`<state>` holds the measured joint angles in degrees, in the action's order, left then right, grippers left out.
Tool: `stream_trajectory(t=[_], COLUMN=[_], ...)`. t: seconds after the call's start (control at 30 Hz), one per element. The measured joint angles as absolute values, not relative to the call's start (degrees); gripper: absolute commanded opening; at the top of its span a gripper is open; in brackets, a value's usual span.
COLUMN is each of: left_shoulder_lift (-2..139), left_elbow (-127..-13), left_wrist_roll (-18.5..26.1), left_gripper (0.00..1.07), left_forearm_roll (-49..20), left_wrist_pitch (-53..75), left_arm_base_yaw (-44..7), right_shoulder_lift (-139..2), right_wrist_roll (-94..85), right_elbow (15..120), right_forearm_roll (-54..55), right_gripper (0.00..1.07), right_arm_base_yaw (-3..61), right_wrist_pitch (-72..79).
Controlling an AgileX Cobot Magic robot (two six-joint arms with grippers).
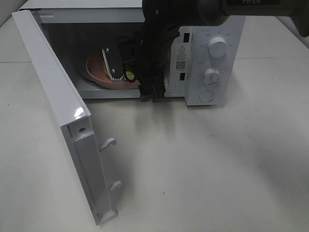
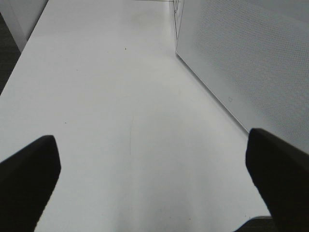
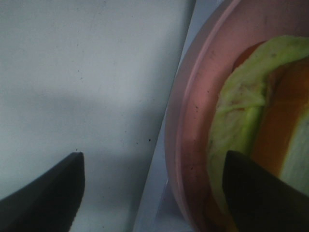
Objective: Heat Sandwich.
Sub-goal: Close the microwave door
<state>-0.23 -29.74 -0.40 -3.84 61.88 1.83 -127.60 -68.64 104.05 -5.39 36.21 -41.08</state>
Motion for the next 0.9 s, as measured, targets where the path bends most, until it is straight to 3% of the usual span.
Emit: stream_trajectory(t=[0.9], left_shoulder_lift=[-0.23], left_elbow=[-29.74], left_wrist_roll=[-0.40], left_gripper=[1.00], left_forearm_roll=[-3.84], left_wrist_pitch=[61.88], left_arm_base_yaw=[1.83], right_shoulder_lift=[-107.03], right_wrist_roll=[-68.47], right_elbow=[74.54], right_forearm_roll=[-5.90], right_gripper=[0.76], right_arm_base_yaw=[36.21], right_wrist_pitch=[-30.02])
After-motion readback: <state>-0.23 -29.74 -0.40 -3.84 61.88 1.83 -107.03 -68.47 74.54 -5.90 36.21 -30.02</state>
